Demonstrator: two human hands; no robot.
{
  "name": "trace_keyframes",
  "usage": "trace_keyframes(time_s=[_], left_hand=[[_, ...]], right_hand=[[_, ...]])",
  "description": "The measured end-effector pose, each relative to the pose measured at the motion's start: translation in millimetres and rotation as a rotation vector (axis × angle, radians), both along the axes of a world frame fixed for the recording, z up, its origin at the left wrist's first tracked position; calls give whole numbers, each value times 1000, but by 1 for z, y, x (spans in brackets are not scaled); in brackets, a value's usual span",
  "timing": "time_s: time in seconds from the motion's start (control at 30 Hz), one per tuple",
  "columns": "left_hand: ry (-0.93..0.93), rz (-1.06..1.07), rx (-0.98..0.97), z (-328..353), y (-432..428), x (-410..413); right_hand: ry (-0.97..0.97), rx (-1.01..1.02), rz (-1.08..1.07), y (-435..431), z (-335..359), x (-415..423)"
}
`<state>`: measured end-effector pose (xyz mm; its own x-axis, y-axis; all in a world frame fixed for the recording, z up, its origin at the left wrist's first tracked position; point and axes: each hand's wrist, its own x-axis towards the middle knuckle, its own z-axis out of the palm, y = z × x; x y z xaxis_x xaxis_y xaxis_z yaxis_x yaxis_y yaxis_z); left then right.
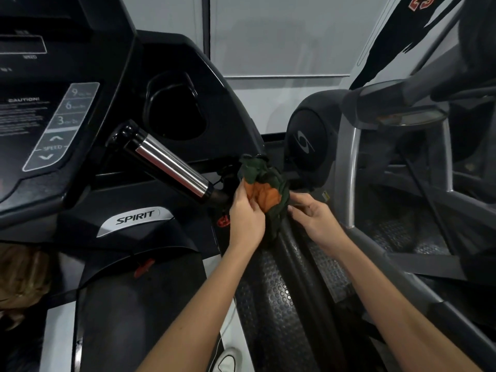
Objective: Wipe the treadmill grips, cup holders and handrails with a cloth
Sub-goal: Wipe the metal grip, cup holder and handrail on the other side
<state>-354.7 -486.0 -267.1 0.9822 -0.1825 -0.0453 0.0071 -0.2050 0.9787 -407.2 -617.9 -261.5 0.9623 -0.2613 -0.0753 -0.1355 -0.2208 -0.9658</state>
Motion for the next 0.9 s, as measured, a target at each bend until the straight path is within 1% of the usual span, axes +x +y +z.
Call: trace_keyframes(time_s=[0.07, 0.2, 0.37, 0.43, 0.57, 0.67, 0.7, 0.77, 0.83, 0.87, 0.9], left_hand=[[-5, 27, -18, -3, 6, -16], [-92, 27, -103, 10, 3, -28], [-228, 5, 77, 14, -14, 13], [-224, 48, 62, 12, -16, 20], [-124, 131, -92, -8, -15, 7], [-73, 158, -162, -17, -12, 0], [-38, 162, -182, -17, -11, -3], [135, 158, -286, -26, -8, -9], [417, 156, -535, -34, -3, -20], [567, 138, -625, -35, 0, -26], [667, 112, -673, -33, 4, -31]], right_hand=[[-3, -16, 12, -1, 0, -1], [9, -17, 6, -3, -1, 0], [-4, 9, 19, -2, -3, 0], [-9, 24, 19, -3, -4, 0], [-2, 58, -9, -5, -9, 0], [3, 113, -20, -5, -10, 2], [3, 130, -20, -5, -10, 2], [11, 162, -12, -6, -11, 3], [28, 184, -3, -7, -11, 2], [31, 186, -6, -7, -11, 1], [32, 188, -13, -8, -11, 1]])
